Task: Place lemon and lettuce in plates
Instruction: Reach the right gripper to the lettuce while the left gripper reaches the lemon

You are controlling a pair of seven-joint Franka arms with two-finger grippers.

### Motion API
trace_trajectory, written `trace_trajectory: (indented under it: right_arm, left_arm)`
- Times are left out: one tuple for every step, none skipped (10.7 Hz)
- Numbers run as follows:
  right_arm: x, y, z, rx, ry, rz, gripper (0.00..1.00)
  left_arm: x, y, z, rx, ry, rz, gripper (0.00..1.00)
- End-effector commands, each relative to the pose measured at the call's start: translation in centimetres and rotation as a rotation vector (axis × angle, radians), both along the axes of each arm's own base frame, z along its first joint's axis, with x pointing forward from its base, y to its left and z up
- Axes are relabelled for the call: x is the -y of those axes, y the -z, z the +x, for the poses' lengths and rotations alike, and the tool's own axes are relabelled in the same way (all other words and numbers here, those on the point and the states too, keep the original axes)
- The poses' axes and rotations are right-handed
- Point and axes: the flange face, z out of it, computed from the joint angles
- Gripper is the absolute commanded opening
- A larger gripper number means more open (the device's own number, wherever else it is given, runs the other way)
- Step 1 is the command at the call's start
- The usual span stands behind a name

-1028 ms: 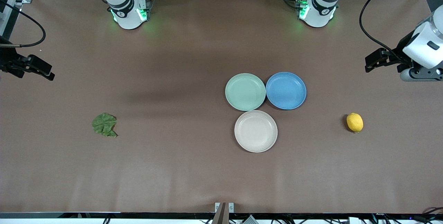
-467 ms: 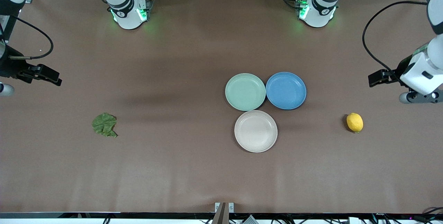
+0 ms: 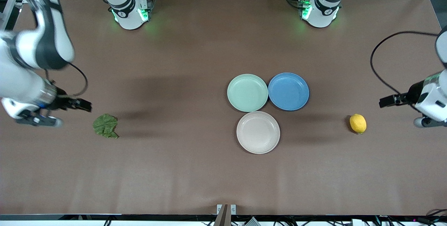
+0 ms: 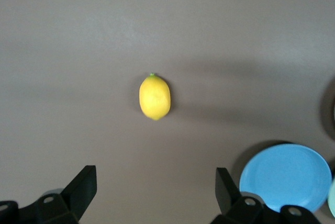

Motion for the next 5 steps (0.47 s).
trace_trajectory:
  right_arm:
    - [1.1,4.9,0.9,0.019,-0.047,0.011,1.0]
    - [2.3,7.5,1.2,0.023,-0.036,0.007,1.0]
    - [2.9,9.6,1.5,0.037,-0.03,0.003,1.0]
    - [3.0,11.3,1.6,0.046,-0.029,0.0,1.0]
    - [3.1,12.9,1.9,0.068,-0.029,-0.004,1.0]
  left_arm:
    - [-0.6,5.2,-1.0,0.032,-0.002,-0.016,1.0]
    - [-0.7,8.3,-1.3,0.029,-0.001,-0.018,1.0]
    - [-0.6,10.9,-1.2,0.009,0.011,-0.01,1.0]
    - [-0.2,12.9,-1.0,-0.021,0.024,0.0,1.0]
    - [-0.6,14.5,-1.1,-0.047,0.024,0.004,1.0]
